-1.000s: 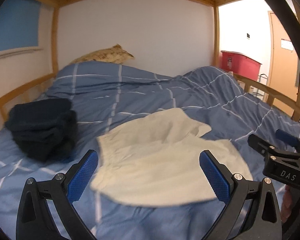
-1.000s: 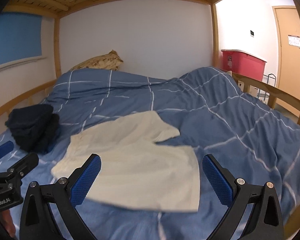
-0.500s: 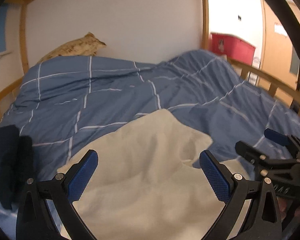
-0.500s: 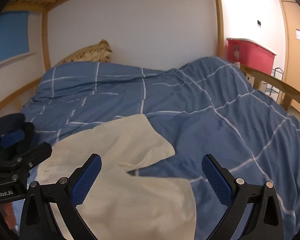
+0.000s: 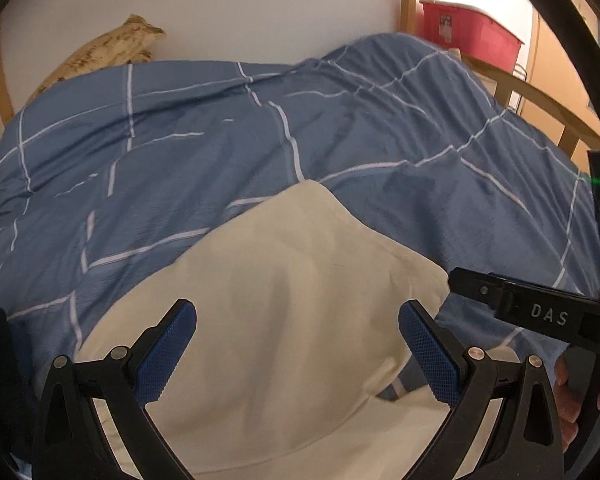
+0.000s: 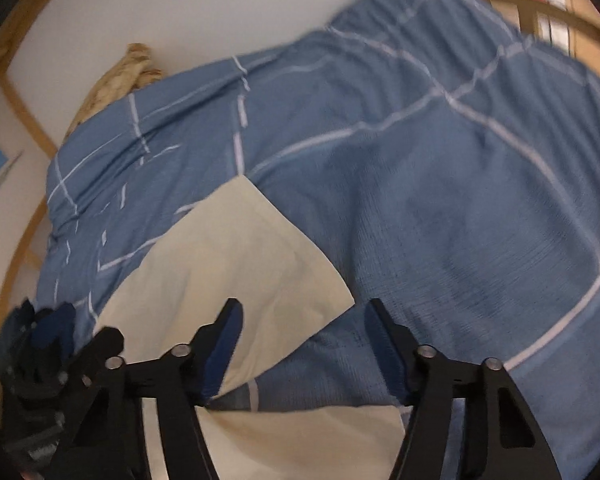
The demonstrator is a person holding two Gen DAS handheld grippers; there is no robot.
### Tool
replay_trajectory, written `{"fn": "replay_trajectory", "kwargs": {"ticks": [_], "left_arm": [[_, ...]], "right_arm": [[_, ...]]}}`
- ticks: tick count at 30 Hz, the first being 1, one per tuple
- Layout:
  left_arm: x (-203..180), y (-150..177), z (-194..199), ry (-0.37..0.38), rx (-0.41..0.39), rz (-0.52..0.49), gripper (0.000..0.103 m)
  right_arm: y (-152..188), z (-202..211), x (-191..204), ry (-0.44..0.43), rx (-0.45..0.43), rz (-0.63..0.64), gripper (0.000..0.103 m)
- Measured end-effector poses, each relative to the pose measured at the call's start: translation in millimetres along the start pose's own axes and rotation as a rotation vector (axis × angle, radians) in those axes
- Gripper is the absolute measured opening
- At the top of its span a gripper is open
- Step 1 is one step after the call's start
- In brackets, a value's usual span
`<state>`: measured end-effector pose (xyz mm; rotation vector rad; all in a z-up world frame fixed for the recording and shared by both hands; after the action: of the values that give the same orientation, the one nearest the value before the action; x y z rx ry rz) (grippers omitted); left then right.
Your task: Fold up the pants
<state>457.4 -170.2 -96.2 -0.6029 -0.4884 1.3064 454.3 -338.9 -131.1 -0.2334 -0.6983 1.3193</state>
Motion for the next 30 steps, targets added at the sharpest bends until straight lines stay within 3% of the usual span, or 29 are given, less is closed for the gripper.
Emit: {"fn": "replay_trajectory", "kwargs": {"ticks": [7, 15, 17, 18, 21, 24, 27, 30], "left_arm": [[-10.6, -5.4, -26.8, -0.043, 0.035, -0.035, 0.103], [-11.1, -6.6, -42.6, -0.044, 0.059, -0.014, 0.103], [-11.3, -5.3, -46.4, -0.051, 0.064, -0.014, 0.103], [-10.9, -4.9, -47.5, -0.051, 0.066, -0.015, 0.103], [-14.0, -3.5, -51.1, -0.055, 0.068, -0.030, 0.103], [-17.3, -3.7, -53.0, -0.060, 0.066, -0.044, 0.103], [-19.6, -4.7, -53.5, -0.069, 0.061, -0.050, 0.103], [-18.7, -5.1, -54.3, -0.075, 0.064, -0.041, 0.103]], "right_arm": [[8.7, -40.2, -12.2, -0.034, 0.117, -0.140, 0.045], [14.1, -68.5, -22.6, -0.026, 0.162, -0.257, 0.044], [11.7, -71.2, -24.7, -0.054, 0.138, -0.292, 0.037], [11.2, -72.4, -26.0, -0.060, 0.129, -0.303, 0.025], [10.1, -73.8, -27.1, -0.084, 0.121, -0.297, 0.015], [0.7, -64.3, -24.6, -0.082, 0.056, -0.256, 0.010], [-17.4, -56.3, -18.7, -0.031, -0.011, -0.168, 0.009], [-28.5, -61.6, -14.9, 0.024, 0.000, -0.112, 0.009]]}}
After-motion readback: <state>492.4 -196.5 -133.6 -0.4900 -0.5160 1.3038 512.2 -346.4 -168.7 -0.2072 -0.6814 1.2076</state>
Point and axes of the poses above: each gripper's, at about its wrist camera, not at the fingertips, and z roughly against the way its jaws point, x to its left, y to its underside, the point moved 8 cm from there along -z, roughly the way its jaws point, and after that the axes turned 3 degrees about z, right-handed, at the moved point
